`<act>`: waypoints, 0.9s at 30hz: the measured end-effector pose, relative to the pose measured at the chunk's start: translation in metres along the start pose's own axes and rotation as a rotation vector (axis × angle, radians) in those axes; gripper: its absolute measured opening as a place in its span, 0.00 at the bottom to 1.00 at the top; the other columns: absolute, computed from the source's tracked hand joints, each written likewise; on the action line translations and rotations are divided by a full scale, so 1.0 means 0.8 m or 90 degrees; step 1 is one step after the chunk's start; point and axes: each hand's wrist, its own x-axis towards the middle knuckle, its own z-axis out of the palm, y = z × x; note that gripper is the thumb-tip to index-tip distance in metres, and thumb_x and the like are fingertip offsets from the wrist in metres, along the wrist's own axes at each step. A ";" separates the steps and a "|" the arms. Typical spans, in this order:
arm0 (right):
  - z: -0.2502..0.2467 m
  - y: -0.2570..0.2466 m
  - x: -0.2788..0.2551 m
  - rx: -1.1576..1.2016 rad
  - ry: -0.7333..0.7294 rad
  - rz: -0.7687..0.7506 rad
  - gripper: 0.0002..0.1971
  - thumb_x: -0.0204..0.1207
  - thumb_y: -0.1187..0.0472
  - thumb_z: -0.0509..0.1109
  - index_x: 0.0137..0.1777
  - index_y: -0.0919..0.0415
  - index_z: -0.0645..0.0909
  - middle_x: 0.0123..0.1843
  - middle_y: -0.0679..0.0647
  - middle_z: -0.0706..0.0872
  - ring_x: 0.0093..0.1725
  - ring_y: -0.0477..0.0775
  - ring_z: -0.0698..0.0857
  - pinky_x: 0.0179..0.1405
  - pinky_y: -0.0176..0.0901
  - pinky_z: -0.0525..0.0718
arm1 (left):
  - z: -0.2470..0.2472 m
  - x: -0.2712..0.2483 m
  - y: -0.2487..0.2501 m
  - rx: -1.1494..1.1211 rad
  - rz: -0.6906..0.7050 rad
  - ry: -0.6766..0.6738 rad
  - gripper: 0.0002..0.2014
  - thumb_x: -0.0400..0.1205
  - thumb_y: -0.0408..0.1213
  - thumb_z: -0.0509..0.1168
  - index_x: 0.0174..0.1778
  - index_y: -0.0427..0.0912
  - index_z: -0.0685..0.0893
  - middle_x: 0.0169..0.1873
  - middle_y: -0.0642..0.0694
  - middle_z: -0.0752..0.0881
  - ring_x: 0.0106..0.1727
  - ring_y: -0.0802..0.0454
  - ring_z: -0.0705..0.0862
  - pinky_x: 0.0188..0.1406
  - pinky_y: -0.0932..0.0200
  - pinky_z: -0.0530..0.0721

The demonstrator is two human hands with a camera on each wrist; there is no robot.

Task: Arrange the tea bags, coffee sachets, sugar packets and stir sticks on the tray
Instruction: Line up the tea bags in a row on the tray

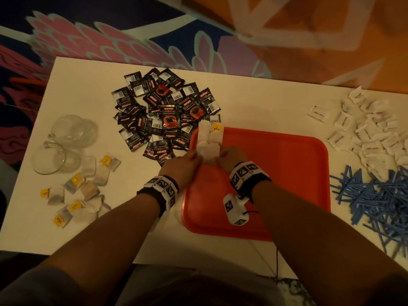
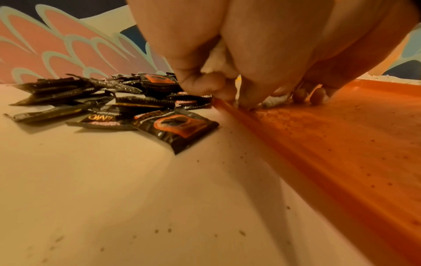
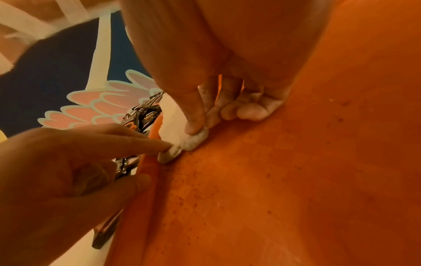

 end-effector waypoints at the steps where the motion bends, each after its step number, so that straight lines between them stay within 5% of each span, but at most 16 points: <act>1: 0.000 0.000 0.001 0.000 0.006 0.006 0.11 0.77 0.51 0.73 0.52 0.58 0.89 0.51 0.54 0.90 0.51 0.56 0.86 0.50 0.46 0.86 | 0.001 0.000 0.001 0.001 -0.003 0.002 0.26 0.88 0.46 0.59 0.83 0.52 0.64 0.80 0.45 0.65 0.58 0.40 0.85 0.47 0.47 0.84; 3: 0.000 0.003 0.002 0.054 0.039 0.038 0.08 0.76 0.53 0.74 0.51 0.55 0.88 0.51 0.51 0.88 0.46 0.51 0.83 0.37 0.38 0.81 | 0.002 0.001 0.004 0.002 -0.005 0.012 0.28 0.87 0.46 0.60 0.84 0.52 0.61 0.81 0.46 0.62 0.57 0.41 0.84 0.44 0.49 0.83; 6: 0.003 0.009 0.003 0.113 0.090 0.072 0.10 0.76 0.50 0.75 0.51 0.54 0.85 0.45 0.47 0.82 0.44 0.47 0.78 0.37 0.36 0.73 | 0.005 0.005 0.004 0.006 0.002 0.016 0.31 0.87 0.45 0.62 0.85 0.52 0.59 0.82 0.47 0.59 0.56 0.42 0.85 0.46 0.47 0.88; 10: 0.007 0.009 0.001 0.093 0.087 0.080 0.08 0.77 0.50 0.74 0.49 0.54 0.85 0.44 0.47 0.81 0.33 0.41 0.73 0.24 0.32 0.65 | 0.009 0.007 0.003 0.016 -0.003 0.002 0.29 0.87 0.44 0.61 0.84 0.51 0.61 0.81 0.46 0.60 0.56 0.41 0.84 0.44 0.47 0.86; 17: 0.003 0.009 -0.001 0.122 0.084 0.103 0.05 0.80 0.54 0.69 0.49 0.53 0.84 0.47 0.50 0.83 0.31 0.42 0.73 0.22 0.34 0.68 | 0.015 0.003 0.003 -0.047 -0.025 0.030 0.28 0.86 0.44 0.61 0.83 0.53 0.60 0.79 0.47 0.63 0.56 0.41 0.84 0.48 0.45 0.86; 22: -0.008 0.006 -0.013 0.192 0.106 0.084 0.06 0.76 0.54 0.74 0.48 0.52 0.81 0.51 0.50 0.84 0.41 0.46 0.79 0.30 0.34 0.72 | -0.003 0.008 0.003 -0.424 -0.122 0.193 0.18 0.90 0.46 0.57 0.74 0.47 0.77 0.63 0.48 0.79 0.55 0.52 0.79 0.54 0.56 0.76; 25: -0.016 -0.003 -0.028 0.236 0.094 -0.009 0.04 0.76 0.57 0.74 0.49 0.51 0.82 0.49 0.46 0.84 0.49 0.46 0.82 0.35 0.30 0.75 | -0.026 0.014 0.007 -0.764 -0.257 0.138 0.21 0.91 0.55 0.50 0.68 0.45 0.78 0.45 0.47 0.86 0.37 0.54 0.82 0.34 0.59 0.76; 27: -0.022 -0.012 -0.038 0.270 0.067 -0.078 0.04 0.76 0.58 0.74 0.49 0.50 0.84 0.49 0.46 0.86 0.51 0.46 0.84 0.39 0.30 0.77 | -0.039 0.011 0.010 -0.988 -0.265 0.094 0.26 0.90 0.59 0.46 0.70 0.44 0.76 0.41 0.41 0.89 0.25 0.51 0.83 0.18 0.62 0.70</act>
